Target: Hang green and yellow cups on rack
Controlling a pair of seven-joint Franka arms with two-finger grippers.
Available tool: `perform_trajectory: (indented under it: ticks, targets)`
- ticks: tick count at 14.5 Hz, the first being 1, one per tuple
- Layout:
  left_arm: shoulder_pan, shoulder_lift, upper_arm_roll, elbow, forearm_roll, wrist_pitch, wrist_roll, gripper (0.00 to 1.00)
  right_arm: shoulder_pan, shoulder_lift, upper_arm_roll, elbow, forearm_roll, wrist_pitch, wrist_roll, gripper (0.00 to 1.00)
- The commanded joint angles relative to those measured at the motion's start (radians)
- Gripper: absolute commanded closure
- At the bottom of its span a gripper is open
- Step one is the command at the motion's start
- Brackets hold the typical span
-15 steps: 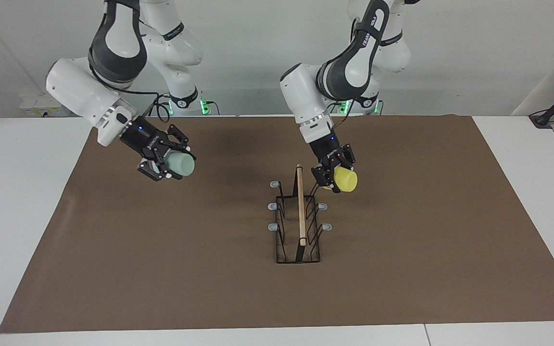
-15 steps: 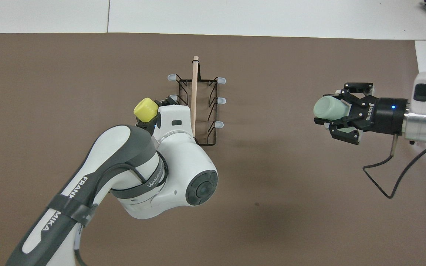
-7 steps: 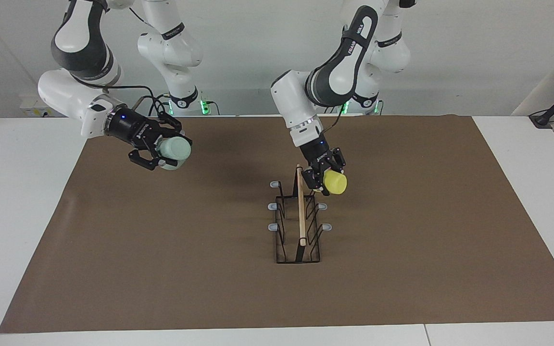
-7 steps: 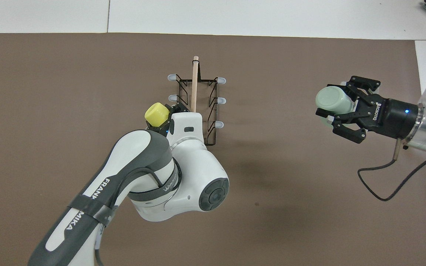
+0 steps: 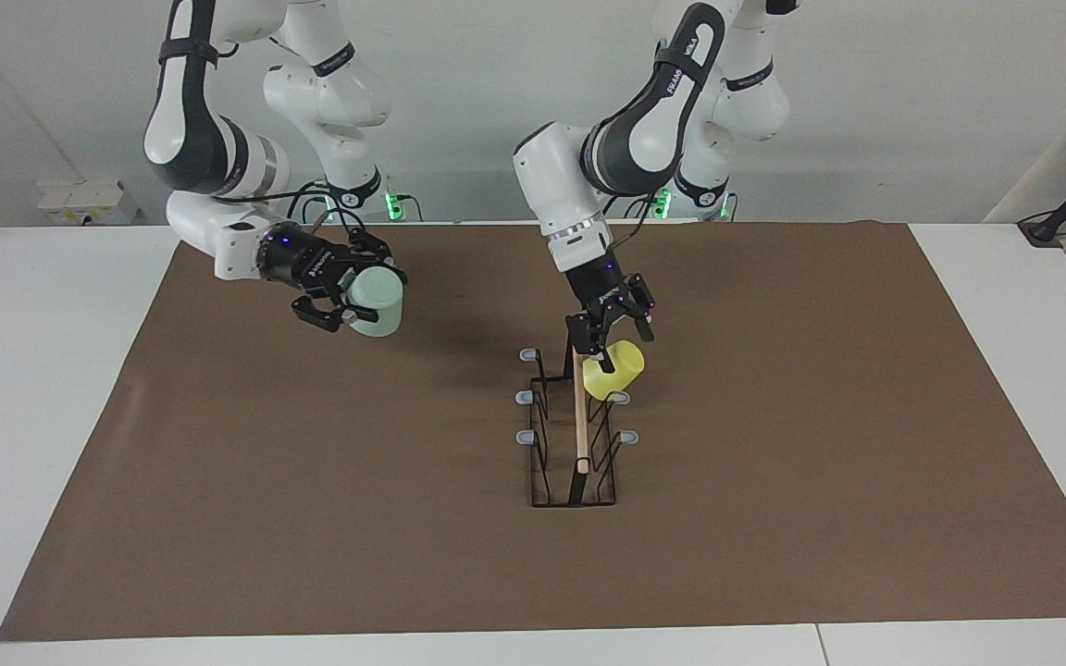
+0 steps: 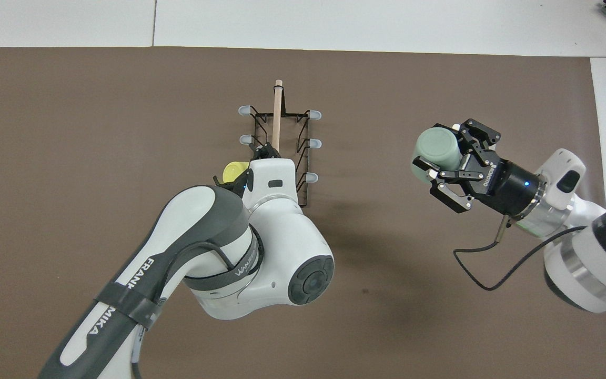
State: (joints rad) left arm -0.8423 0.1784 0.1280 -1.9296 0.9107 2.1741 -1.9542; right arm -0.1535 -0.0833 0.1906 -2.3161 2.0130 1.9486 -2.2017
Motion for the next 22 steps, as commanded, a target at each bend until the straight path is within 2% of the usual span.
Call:
perform_trajectory:
  ticks: [1,2,5,10,13,15,22]
  targets:
    - [0.003,-0.036,0.010,-0.005,-0.064,0.003,0.107,0.00,0.106,0.013,0.001,-0.020,0.192,0.048,-0.082,1.00]
    - [0.011,-0.037,0.012,0.010,-0.102,0.003,0.165,0.00,0.142,0.014,0.001,-0.019,0.249,0.096,-0.120,1.00]
    - [0.067,-0.040,0.012,0.055,-0.216,0.001,0.314,0.00,0.273,0.095,0.001,0.001,0.488,0.128,-0.269,1.00]
    - [0.179,-0.079,0.012,0.058,-0.331,0.007,0.643,0.00,0.302,0.129,0.004,0.004,0.539,0.148,-0.372,1.00]
    - [0.262,-0.106,0.012,0.047,-0.403,0.006,0.863,0.00,0.394,0.219,0.003,0.026,0.697,0.078,-0.438,1.00]
    - [0.317,-0.118,0.012,0.047,-0.453,0.006,0.978,0.00,0.408,0.304,0.003,0.059,0.721,0.021,-0.489,1.00]
    - [0.524,-0.160,0.012,0.041,-0.679,0.003,1.426,0.00,0.422,0.326,0.003,0.050,0.721,0.044,-0.515,1.00]
